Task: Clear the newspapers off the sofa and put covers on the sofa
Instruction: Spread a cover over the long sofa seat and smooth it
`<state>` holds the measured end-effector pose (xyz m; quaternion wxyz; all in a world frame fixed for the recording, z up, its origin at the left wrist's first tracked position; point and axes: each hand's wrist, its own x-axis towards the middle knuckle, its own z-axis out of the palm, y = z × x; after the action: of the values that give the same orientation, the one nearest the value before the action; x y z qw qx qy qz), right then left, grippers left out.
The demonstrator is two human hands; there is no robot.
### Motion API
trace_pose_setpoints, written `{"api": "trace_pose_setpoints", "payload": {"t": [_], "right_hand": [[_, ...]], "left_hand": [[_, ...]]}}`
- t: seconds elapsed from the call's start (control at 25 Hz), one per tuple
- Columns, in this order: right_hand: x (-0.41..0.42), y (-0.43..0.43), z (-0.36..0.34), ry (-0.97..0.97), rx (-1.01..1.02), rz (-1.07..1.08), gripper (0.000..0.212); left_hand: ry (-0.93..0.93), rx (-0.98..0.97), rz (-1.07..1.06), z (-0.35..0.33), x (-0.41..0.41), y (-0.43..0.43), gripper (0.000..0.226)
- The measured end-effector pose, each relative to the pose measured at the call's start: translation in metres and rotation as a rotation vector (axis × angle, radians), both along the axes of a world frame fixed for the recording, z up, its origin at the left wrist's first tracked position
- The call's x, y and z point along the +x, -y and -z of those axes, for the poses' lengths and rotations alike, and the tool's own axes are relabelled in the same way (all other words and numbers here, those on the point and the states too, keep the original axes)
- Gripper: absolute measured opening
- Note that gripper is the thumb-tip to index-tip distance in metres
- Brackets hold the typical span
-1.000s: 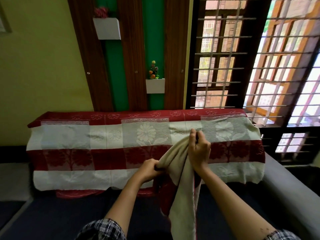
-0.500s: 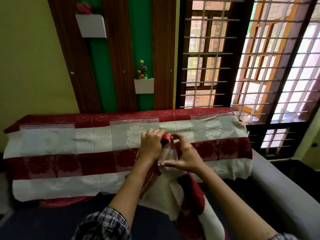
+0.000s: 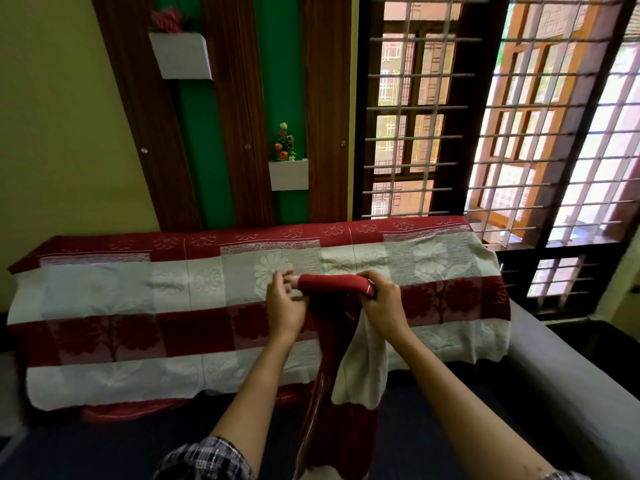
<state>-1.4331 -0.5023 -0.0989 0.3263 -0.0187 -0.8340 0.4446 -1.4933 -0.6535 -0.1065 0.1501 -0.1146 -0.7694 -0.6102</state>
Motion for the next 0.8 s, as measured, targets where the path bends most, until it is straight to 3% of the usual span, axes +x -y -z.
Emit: {"api": "trace_pose_setpoints", "payload": {"t": [0.04,0.12,0.28,0.4,0.56,0.72,0.8], "right_hand": [[-0.002,0.0,-0.001,-0.003,-0.033,0.026,0.014],[-0.004,-0.001,0.0,0.021,-0.097,0.049,0.008],[-0.004,0.005,0.006,0.131,-0.149,-0.023,0.003],[-0.001,0.006,0.013,0.198,-0.112,-0.082,0.011],[0.004,0.013,0.012,0.176,-0.109,-0.116,0.03],[0.005,0.017,0.006,0.075,0.045,-0.114,0.024],[0.006,0.015,0.007,0.016,-0.003,-0.067,0.016]], "left_hand": [[0.137,0.132,0.093,0.001,0.0,0.002,0.029],[0.256,0.215,0.201,0.003,0.003,-0.001,0.016],[0.229,0.339,0.011,0.008,-0.008,-0.005,0.013],[0.165,0.312,-0.032,0.006,-0.016,-0.002,0.022],[0.059,0.241,0.156,-0.008,-0.007,-0.007,0.018],[-0.025,0.135,0.337,-0.014,-0.003,-0.013,0.02],[-0.025,0.14,0.356,-0.012,-0.002,-0.013,0.016]]}}
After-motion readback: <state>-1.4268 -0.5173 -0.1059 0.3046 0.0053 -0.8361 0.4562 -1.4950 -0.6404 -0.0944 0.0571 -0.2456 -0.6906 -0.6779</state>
